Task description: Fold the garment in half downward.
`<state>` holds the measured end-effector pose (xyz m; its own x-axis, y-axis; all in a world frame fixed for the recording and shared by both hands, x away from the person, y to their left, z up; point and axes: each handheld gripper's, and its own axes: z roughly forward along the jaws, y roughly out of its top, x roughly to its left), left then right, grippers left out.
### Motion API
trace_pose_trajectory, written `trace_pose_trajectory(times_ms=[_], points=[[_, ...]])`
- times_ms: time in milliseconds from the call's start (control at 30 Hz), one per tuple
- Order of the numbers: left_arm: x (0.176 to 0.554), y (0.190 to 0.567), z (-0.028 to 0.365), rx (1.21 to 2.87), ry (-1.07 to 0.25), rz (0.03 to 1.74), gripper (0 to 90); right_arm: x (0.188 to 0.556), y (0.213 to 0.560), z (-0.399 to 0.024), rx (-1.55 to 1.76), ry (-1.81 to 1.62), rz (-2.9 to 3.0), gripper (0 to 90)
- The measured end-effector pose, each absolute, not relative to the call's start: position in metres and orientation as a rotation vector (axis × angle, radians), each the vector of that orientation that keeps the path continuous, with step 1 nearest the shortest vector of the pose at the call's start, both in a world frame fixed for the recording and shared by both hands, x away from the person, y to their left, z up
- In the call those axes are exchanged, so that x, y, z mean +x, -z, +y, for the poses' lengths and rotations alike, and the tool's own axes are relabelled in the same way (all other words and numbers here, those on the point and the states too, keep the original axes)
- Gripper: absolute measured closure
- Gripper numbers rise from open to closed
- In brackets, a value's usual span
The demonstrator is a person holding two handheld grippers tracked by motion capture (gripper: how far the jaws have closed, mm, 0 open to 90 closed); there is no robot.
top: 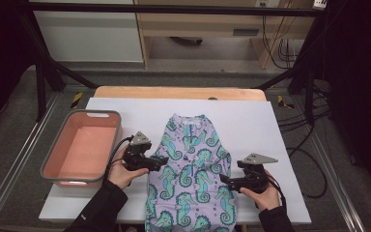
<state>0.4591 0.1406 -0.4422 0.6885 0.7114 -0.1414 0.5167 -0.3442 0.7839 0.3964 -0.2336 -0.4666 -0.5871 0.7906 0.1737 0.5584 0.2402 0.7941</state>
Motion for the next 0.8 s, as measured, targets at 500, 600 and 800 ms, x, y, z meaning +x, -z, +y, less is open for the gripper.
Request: trace_pose_trajectory(times_ms=[500, 600, 800], points=[[0.494, 0.454, 0.133, 2.011, -0.294, 1.029, 9.5, 0.396, 0.467, -0.233, 1.259, -1.251, 2.263, 8.6], [0.499, 0.454, 0.13, 2.017, -0.311, 1.033, 11.1, 0.396, 0.468, -0.233, 1.259, -1.252, 2.262, 8.6], [0.513, 0.451, 0.124, 2.047, -0.349, 1.033, 15.9, 0.396, 0.468, -0.233, 1.254, -1.25, 2.262, 8.6]])
